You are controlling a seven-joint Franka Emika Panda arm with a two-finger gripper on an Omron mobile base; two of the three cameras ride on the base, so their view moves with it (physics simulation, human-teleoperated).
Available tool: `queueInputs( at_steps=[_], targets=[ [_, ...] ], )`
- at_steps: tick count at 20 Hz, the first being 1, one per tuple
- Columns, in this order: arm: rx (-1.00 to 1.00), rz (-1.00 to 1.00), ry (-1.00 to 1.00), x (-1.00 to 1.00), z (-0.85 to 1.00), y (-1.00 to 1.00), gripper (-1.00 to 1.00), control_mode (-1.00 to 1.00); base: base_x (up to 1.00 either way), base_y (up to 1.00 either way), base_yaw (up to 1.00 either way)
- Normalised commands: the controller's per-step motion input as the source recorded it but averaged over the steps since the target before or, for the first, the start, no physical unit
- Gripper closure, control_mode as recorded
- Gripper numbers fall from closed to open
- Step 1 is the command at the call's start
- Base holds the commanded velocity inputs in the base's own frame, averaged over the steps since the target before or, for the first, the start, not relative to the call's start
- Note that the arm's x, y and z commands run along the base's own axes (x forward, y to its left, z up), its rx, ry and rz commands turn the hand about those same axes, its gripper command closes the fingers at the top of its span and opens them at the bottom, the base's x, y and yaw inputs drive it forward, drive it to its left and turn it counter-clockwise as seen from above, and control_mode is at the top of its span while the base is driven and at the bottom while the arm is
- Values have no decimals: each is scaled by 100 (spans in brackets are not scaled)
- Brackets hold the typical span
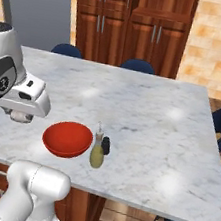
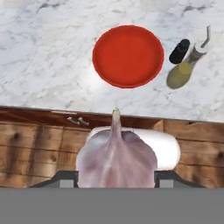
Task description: Retrieve the bottle and the shaker from the cabinet and place them next to the mixing bowl on the counter. Then add garlic from the fridge to the mixing bowl.
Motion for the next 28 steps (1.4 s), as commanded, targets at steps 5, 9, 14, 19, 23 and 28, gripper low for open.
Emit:
queueInputs(
  at_steps=[5, 9, 14, 19, 23, 28],
  targets=[
    [0, 3, 0, 94, -77, 3, 100, -100, 0, 0, 0],
    [0, 0, 0, 90, -89, 2, 100, -100, 0, 0, 0],
    [0, -3, 0, 78, -79, 0, 100, -100, 0, 0, 0],
    [0, 0, 0, 58, -64, 0, 100, -100, 0, 0, 0],
    [0, 0, 0, 46, -51, 0, 100, -100, 0, 0, 0],
    [0, 0, 0, 12, -32, -9, 100, -100, 0, 0, 0]
  ],
)
